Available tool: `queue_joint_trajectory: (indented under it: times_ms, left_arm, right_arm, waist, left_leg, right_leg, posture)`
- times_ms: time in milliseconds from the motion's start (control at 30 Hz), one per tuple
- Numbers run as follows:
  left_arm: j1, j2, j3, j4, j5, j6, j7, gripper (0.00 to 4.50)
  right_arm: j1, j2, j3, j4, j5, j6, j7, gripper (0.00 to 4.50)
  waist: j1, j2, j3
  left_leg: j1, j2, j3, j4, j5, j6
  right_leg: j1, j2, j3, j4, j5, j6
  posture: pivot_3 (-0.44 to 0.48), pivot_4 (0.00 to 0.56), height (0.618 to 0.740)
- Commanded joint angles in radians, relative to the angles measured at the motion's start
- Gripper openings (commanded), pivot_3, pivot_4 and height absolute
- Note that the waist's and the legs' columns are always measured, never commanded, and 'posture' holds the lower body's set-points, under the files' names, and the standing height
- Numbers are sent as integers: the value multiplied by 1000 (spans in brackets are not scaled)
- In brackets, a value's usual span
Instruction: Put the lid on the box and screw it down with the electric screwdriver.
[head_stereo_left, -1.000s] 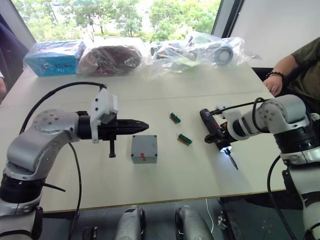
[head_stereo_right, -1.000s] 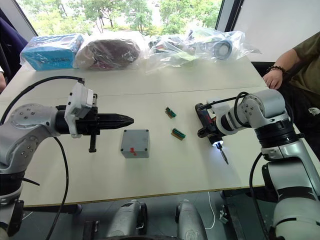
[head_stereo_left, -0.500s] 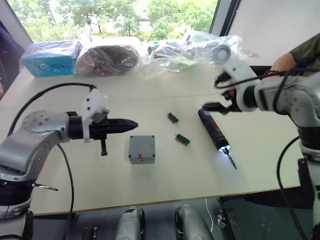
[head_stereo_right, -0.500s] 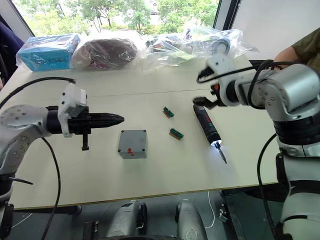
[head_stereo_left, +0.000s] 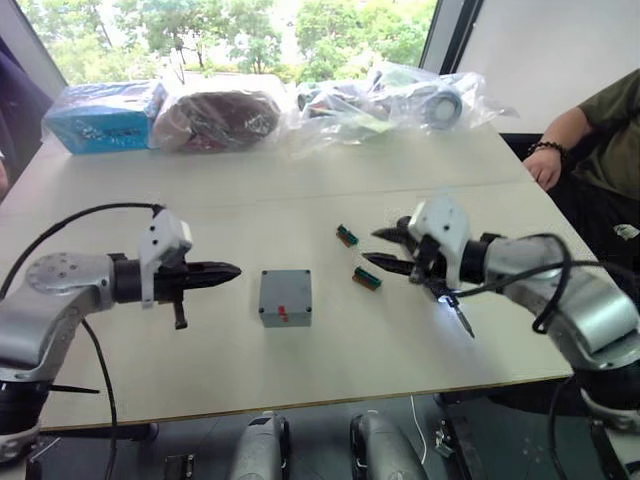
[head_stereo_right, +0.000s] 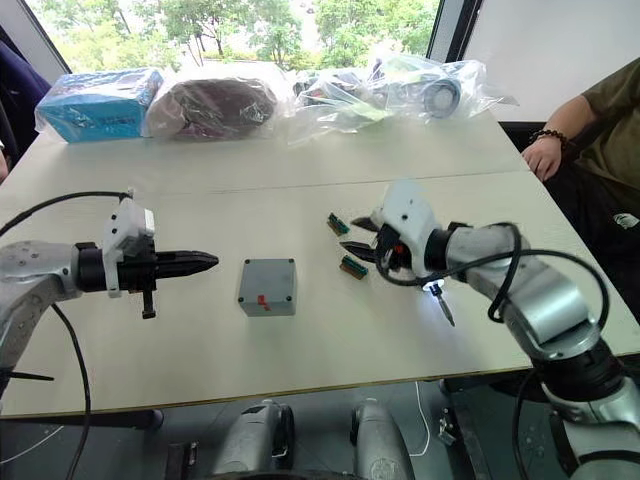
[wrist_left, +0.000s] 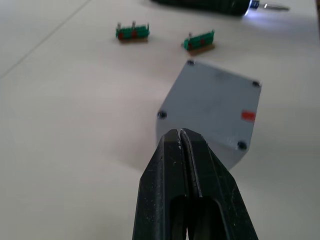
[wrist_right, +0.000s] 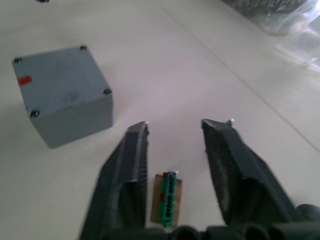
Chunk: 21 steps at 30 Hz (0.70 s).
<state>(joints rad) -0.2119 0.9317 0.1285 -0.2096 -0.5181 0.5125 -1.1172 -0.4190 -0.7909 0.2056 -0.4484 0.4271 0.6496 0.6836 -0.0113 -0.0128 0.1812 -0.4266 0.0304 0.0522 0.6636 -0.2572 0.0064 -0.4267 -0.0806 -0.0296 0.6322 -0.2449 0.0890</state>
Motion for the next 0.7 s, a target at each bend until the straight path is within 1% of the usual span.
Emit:
queue_joint_trajectory:
  times_ms: [33, 133, 300, 433, 567, 700]
  left_arm:
    - [-3, -13, -23, 20, 36, -58, -15, 0]
    - [-9, -48, -71, 34, 71, -90, -6, 0]
    - [-47, -106, -155, 78, 148, -165, -4, 0]
    - [-97, -151, -187, 130, 174, -195, 0, 0]
    - [-157, -198, -209, 180, 186, -206, -2, 0]
    - [-226, -258, -250, 236, 214, -230, -9, 0]
  right_arm:
    - [11, 33, 53, 18, -83, -75, 20, 114]
    - [12, 68, 118, 52, -147, -94, 23, 114]
    - [-9, 135, 169, 83, -201, -87, 24, 114]
    - [-18, 151, 215, 87, -247, -90, 54, 114]
    - [-23, 163, 240, 71, -238, -93, 119, 114]
    - [-23, 181, 230, 61, -218, -82, 159, 114]
  waist:
    - [0, 0, 0]
    - [4, 0, 0]
    - [4, 0, 0]
    - [4, 0, 0]
    - [3, 0, 0]
    - [12, 0, 0]
  left_leg:
    - [0, 0, 0, 0, 0, 0]
    - [0, 0, 0, 0, 0, 0]
    - [0, 0, 0, 1, 0, 0]
    - [0, -1, 0, 1, 0, 0]
    - [0, -1, 0, 2, 0, 0]
    - [0, -2, 0, 3, 0, 0]
  right_leg:
    - [0, 0, 0, 0, 0, 0]
    - [1, -1, 0, 0, 0, -1]
    - [1, -1, 0, 0, 1, 0]
    - [1, 0, 0, 1, 1, 0]
    - [1, 0, -1, 1, 1, 0]
    - [2, 0, -1, 1, 1, 0]
  posture:
    - [0, 150, 740]
    - [0, 150, 740]
    - [0, 150, 740]
    - [0, 150, 740]
    - [0, 150, 740]
    - [0, 150, 740]
